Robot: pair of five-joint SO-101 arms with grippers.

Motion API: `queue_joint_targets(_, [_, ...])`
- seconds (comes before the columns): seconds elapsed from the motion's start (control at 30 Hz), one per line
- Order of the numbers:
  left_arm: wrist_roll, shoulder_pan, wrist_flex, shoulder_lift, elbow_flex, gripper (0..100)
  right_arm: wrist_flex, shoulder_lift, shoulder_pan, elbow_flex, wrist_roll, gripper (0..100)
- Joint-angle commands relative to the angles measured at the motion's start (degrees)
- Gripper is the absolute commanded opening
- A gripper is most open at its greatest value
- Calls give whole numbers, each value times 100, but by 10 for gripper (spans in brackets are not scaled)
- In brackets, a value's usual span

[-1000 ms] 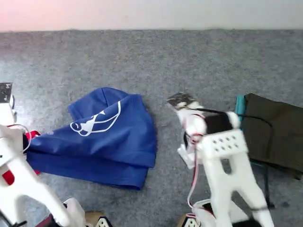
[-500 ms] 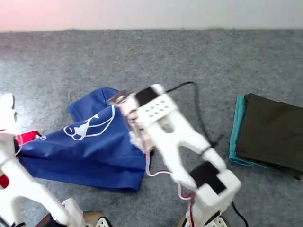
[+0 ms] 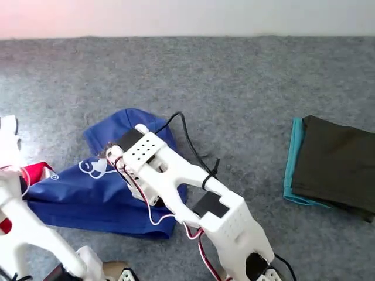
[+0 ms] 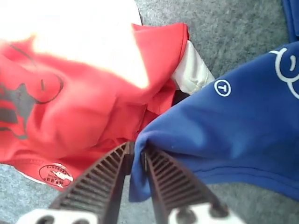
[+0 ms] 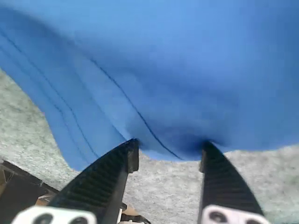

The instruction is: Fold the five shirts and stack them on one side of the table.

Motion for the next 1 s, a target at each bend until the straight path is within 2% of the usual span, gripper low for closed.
queue_joint_targets(0.0, [-9, -35, -114, -18, -22, 13, 207, 31, 92, -185, -18, 62])
queue_joint_targets(0.03, [-9, -35, -114, -18, -22, 13, 207, 31, 127, -185, -18, 10])
queue_joint_targets(0.2, [-9, -18, -114, -44, -40, 13, 242, -31, 532, -255, 88, 9])
queue_joint_targets(0.37, [-18, -26, -70, -53, -462, 13, 251, -927, 971, -413, 501, 9])
queue_joint_targets(0.77, [-9, 167, 141, -53, -3881, 13, 207, -4110, 2000, -431, 1222, 9])
queue_joint_targets(0.97, [-9, 475, 141, -53, -5138, 13, 207, -5279, 2536, -642, 1503, 9])
